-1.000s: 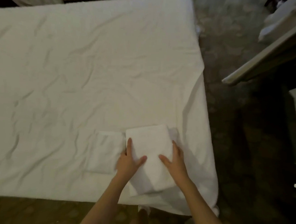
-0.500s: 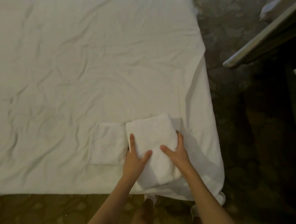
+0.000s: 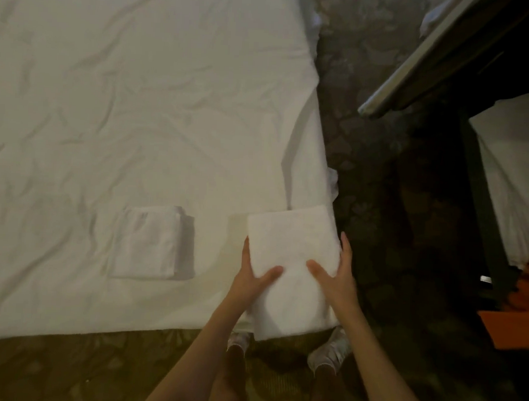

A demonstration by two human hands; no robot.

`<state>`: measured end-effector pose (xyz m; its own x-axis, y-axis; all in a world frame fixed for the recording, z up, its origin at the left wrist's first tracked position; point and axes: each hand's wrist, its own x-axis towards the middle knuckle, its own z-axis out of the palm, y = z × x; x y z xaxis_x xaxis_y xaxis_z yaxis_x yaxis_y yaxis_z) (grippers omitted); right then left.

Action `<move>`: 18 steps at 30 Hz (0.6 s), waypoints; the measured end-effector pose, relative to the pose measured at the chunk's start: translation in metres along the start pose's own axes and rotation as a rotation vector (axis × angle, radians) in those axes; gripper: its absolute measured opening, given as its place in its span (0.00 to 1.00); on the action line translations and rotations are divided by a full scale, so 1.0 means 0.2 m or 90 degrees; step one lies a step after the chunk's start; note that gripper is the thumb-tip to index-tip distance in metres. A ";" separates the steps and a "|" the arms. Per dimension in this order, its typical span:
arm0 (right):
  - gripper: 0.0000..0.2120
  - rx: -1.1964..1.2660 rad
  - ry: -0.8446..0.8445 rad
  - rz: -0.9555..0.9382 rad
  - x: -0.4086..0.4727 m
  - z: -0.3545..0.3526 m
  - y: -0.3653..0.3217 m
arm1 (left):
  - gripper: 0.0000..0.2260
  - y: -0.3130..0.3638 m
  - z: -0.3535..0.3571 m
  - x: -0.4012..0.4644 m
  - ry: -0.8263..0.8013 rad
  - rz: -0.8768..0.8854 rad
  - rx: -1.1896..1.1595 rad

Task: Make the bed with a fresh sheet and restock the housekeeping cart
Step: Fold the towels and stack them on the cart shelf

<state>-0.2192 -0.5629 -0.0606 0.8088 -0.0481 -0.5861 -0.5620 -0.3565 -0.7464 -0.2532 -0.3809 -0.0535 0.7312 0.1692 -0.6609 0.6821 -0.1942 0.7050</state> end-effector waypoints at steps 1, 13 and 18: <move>0.42 0.001 -0.002 -0.011 0.00 -0.06 -0.01 | 0.51 0.04 0.05 -0.02 0.004 0.011 -0.015; 0.43 0.143 0.215 -0.122 -0.31 -1.40 -0.49 | 0.48 1.27 0.86 -0.36 -0.129 0.259 0.048; 0.42 0.224 0.276 -0.174 -0.34 -1.82 -0.60 | 0.48 1.76 1.11 -0.39 -0.212 0.365 0.117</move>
<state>-0.1439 -0.8554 0.1840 0.8867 -0.3990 -0.2337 -0.2890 -0.0837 -0.9537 -0.0723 -0.6780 0.1899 0.9145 -0.3093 -0.2609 0.1541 -0.3299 0.9314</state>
